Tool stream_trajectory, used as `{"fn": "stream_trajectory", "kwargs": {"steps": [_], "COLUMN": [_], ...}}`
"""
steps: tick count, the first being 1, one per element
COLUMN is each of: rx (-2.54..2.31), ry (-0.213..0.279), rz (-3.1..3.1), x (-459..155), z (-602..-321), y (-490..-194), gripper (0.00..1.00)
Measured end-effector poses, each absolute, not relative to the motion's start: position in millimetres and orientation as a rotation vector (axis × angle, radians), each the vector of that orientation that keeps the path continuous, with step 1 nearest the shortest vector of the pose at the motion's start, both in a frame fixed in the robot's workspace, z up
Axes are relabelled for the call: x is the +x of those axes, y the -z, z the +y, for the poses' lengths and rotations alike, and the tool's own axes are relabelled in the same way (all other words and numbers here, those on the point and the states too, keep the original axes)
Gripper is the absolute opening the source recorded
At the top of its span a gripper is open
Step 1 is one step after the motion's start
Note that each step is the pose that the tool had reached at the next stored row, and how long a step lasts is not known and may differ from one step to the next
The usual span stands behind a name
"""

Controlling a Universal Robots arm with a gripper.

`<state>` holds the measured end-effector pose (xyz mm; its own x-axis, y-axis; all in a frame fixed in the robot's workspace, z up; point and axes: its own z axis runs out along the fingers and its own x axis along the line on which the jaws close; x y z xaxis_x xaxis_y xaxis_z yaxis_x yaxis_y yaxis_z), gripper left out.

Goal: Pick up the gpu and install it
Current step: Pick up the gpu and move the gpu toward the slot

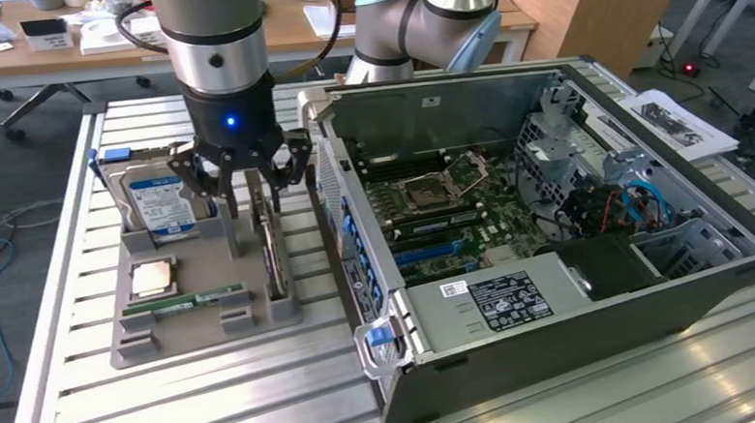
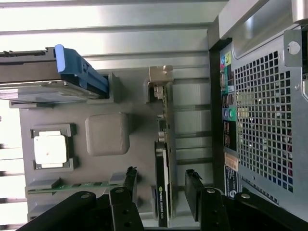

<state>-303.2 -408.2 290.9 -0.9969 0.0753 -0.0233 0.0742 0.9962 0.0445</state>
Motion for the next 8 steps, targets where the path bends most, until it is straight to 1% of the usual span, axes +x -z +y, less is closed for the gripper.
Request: {"fn": "stream_trajectory", "kwargs": {"steps": [8], "rx": [0.117], "ry": [-0.068], "rz": [3.114], "x": [-303.2], "z": [-408.2], "y": [-281.3], "gripper": [0.53]}}
